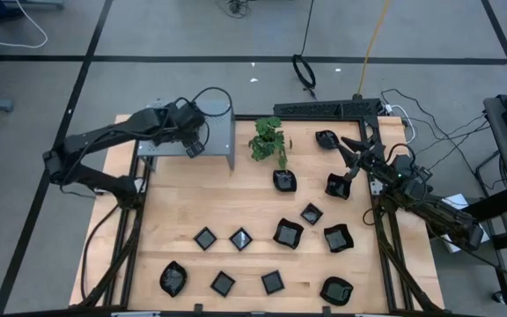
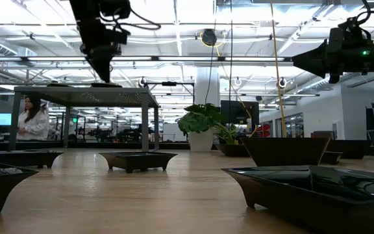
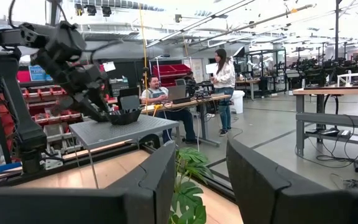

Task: Pick & Place Mini shaped plates
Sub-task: Put the black square plate on the shelf

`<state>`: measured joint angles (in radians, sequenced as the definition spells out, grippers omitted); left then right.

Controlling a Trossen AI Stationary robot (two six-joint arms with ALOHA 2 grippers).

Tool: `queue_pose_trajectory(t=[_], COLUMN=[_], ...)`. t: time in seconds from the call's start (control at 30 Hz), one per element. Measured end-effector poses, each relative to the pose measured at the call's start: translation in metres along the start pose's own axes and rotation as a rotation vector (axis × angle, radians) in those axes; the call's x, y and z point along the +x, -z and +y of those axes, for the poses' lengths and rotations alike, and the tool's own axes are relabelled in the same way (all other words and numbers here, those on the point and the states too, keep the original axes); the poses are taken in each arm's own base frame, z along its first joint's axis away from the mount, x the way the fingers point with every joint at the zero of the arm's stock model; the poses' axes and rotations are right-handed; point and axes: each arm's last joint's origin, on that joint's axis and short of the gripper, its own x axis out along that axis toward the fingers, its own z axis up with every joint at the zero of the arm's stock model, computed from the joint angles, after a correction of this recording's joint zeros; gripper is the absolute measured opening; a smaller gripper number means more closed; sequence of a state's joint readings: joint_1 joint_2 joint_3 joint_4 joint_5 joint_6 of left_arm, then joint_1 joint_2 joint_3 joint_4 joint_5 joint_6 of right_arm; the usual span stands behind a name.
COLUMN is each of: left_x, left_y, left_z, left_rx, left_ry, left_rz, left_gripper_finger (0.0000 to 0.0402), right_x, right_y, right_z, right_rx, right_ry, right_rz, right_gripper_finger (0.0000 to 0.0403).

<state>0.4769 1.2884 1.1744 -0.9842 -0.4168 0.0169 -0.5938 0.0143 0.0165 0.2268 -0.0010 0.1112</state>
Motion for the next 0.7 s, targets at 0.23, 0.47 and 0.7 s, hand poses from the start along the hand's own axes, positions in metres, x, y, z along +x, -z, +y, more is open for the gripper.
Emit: queue_pose_trajectory(t=[0.23, 0.47, 0.7], left_x=[-0.041, -0.065, -0.061], left_y=[0.005, 0.006, 0.018], left_z=[-0.016, -0.061, -0.138], left_rx=[-0.024, -0.123, -0.070], left_ry=[0.114, 0.457, 0.561], left_rz=[-0.193, -0.239, -0.063], left_gripper_finger=[0.0195, 0.0204, 0.0205], right_x=[0.000, 0.000, 0.000], right_y=[0.000, 0.000, 0.000], right_z=[0.000, 0.000, 0.000], right_rx=[0.000, 0.000, 0.000], right_ry=[0.000, 0.000, 0.000], right_rz=[0.000, 0.000, 0.000], right_gripper_finger=[0.0130, 0.0130, 0.0130])
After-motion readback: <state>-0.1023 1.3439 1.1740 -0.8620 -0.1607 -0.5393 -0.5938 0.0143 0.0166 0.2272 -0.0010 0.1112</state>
